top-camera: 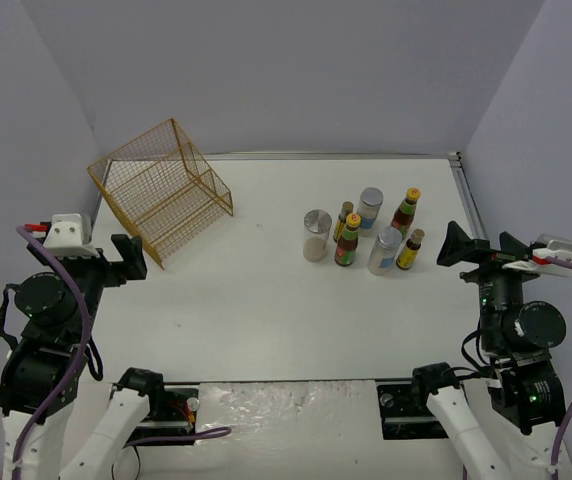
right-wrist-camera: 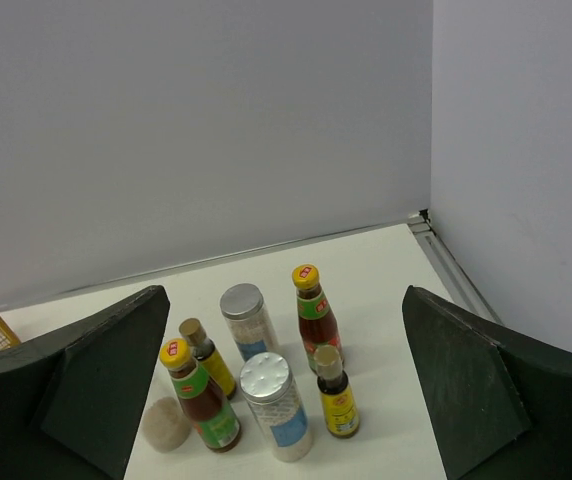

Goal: Organize the condiment bottles

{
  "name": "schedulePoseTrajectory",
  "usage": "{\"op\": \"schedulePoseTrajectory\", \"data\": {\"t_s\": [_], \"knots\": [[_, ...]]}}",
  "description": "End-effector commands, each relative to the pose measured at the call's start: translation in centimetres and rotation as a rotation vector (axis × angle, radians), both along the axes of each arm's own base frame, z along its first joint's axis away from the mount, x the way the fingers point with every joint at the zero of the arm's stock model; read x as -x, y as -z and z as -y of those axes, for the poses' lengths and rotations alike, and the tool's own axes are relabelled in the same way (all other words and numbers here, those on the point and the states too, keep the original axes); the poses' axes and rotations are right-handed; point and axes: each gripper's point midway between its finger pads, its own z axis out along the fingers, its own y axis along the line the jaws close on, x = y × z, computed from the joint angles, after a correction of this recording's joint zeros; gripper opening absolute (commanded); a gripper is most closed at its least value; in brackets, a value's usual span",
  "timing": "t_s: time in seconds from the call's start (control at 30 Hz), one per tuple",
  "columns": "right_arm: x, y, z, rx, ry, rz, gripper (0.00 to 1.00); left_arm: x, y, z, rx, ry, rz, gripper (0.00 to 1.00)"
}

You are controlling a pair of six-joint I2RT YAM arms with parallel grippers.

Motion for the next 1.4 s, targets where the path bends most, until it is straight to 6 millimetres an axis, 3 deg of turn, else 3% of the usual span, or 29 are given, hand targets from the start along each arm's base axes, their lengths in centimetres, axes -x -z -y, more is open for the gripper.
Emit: {"op": "schedulePoseTrajectory", "data": {"t_s": [0.0,0.23,0.5,0.63,0.77,1.13,1.37], "knots": [[-0.9,-0.7,-0.9,-0.047,-0.038,0.032,1.00,-0.7,-0.3,0.6,0.029,0.014,0.012,0.97],[-4.6,2.9,-4.4,-0.043,-0.183,-0.115,1.00,-1.6,2.8,1.6,0.029,0.058,-0.093,0.97],[-11.0,7.5,-9.5,-0.074,-0.356,-0.296,0.99,-3.2,7.4,2.4,0.051,0.063,-0.198,0.97],[-13.8,10.5,-11.5,-0.008,-0.379,-0.337,0.88,-4.1,10.1,3.0,0.089,0.067,-0.222,0.97],[-15.4,13.3,-13.9,0.062,-0.435,-0.367,0.84,-4.5,12.0,3.1,0.099,0.066,-0.232,0.97],[-19.1,19.8,-15.9,0.096,-0.464,-0.416,0.71,-3.7,12.0,2.1,0.064,0.031,-0.214,0.97],[-19.2,22.0,-16.2,0.094,-0.474,-0.444,0.62,-3.7,12.0,2.0,0.059,0.030,-0.215,0.97]]}}
